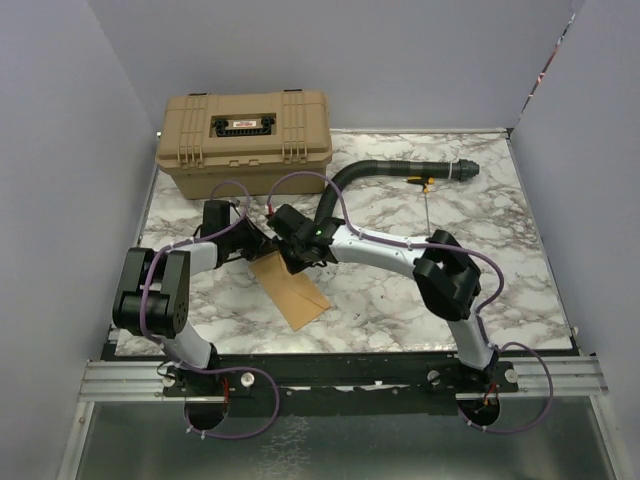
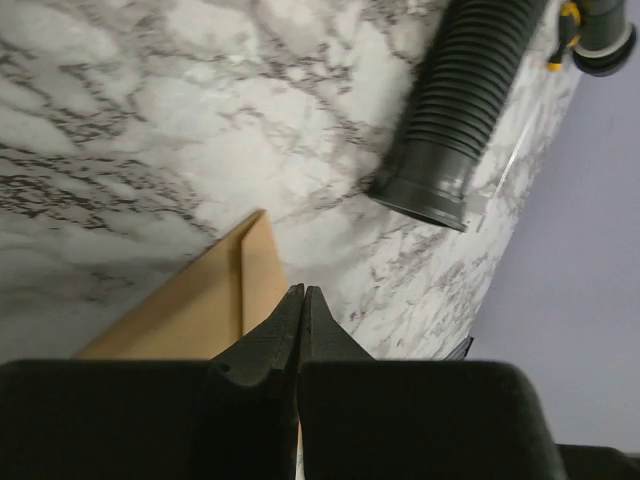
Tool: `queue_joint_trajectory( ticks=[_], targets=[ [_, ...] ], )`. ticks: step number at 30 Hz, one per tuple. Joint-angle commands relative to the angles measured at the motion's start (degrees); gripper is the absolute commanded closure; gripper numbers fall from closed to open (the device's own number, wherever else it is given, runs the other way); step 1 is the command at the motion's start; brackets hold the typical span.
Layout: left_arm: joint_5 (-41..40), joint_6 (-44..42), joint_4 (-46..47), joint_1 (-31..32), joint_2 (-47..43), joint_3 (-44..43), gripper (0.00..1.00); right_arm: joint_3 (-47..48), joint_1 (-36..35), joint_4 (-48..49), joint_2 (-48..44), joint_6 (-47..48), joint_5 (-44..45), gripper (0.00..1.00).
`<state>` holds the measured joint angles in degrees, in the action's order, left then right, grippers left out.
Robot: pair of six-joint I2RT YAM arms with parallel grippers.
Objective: Place the letter into the envelope and seal it
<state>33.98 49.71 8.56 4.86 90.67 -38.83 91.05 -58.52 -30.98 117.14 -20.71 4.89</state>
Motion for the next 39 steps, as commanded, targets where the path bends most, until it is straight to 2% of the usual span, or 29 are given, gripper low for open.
queue_joint_trajectory(
  ticks=[1,8,18,23,30,39],
  targets=[
    [-2.87,-0.02,-0.56,-0.37,4.16,-0.24,1.0,5.85,0.63,-1.68,5.5,-3.93,2.36,0.85],
    [-2.8,-0.23,-0.61,-0.37,8.47,0.92,1.0,8.07,1.0,2.34,8.55,-2.43,1.63,0.85],
    [-5.58,0.02,-2.99,-0.36,10.09,3.55,1.0,13.31,1.39,-2.03,14.52,-1.36,3.17,0.85],
    [-6.19,0.49,-3.12,-0.37,11.16,3.61,1.0,9.53,1.39,-2.15,12.9,-2.14,3.05,0.87],
    [-7.0,0.82,-3.55,-0.38,11.79,3.07,1.0,5.75,1.27,-2.76,11.17,-1.06,-1.93,0.99],
    [-7.32,0.6,-4.05,-0.45,12.52,2.88,1.0,1.77,-1.02,-3.18,10.46,3.54,-4.53,0.99]
  ],
)
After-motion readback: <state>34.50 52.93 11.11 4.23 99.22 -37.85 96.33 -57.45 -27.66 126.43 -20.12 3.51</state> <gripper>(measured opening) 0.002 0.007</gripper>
